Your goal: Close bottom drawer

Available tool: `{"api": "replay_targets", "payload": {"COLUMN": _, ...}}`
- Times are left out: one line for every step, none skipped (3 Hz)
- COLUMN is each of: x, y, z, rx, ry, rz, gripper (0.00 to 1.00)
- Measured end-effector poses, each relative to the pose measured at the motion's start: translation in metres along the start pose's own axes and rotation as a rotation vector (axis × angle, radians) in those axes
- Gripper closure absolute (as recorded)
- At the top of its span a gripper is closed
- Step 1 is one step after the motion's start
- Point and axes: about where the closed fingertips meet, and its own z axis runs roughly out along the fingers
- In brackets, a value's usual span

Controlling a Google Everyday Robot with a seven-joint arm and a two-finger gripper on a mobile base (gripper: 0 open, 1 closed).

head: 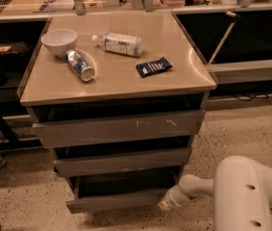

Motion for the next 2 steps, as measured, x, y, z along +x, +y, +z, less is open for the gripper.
{"api": "replay_targets", "payload": {"x": -0.0129, "y": -0.0039, "z": -0.0012, "rx": 0.013, "ry": 0.014, "rz": -0.024, "gripper": 1.0}}
{"api": "replay_targets", "payload": {"x": -0.0132, "y": -0.0038, "z": -0.001, "rx": 0.013, "ry": 0.015, "rz": -0.024, "gripper": 0.81}}
